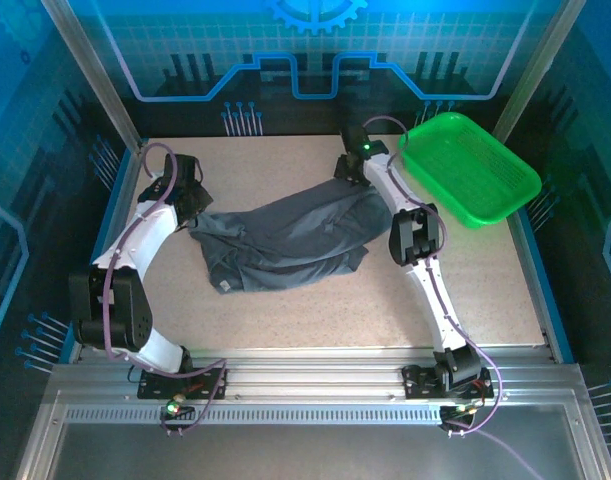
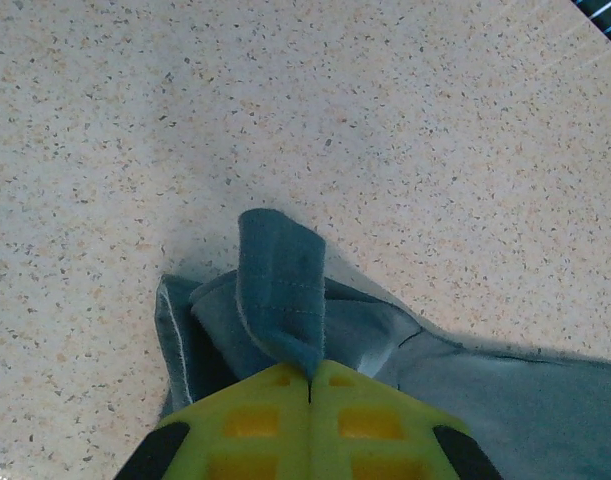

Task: Fold and stack the t-shirts

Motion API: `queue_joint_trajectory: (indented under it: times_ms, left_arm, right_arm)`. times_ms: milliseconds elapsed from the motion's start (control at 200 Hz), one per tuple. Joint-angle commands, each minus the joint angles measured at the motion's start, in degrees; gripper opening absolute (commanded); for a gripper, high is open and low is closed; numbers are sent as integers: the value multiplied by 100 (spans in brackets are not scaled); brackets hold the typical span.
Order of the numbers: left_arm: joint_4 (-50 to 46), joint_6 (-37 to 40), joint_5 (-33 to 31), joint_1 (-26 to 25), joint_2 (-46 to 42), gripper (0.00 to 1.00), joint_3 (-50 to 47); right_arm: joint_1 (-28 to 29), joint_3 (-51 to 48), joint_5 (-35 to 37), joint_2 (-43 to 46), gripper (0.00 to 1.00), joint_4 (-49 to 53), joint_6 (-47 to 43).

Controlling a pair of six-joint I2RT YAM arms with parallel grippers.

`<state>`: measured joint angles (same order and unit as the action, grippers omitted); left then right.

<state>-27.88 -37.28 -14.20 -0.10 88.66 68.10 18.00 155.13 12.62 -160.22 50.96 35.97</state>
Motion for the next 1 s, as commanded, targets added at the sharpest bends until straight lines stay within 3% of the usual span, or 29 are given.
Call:
queue_joint_trajectory:
  times_ms: [0, 255, 420, 585, 830, 995]
  left_arm:
    - [61, -104, 110, 1, 113, 0, 124]
    - [37, -69, 127, 1, 86, 0, 129]
    - [32, -65, 206, 1, 38, 0, 115]
    - [63, -99, 288, 9, -74, 0, 226]
    - [361, -575, 468, 10, -218, 0, 935]
    - [650, -706, 452, 75, -378, 0, 1734]
  right_arm:
    - [100, 36, -403, -325, 45, 617, 13]
    - [220, -26, 180, -195, 0, 1151, -222]
    - [281, -986, 671, 840, 0, 613, -239]
    - [233, -2054, 660, 2286, 0, -312, -235]
    - [-56, -2303, 181, 3559, 0, -664, 30]
    - [-301, -1723, -267, 3947, 0, -673, 68]
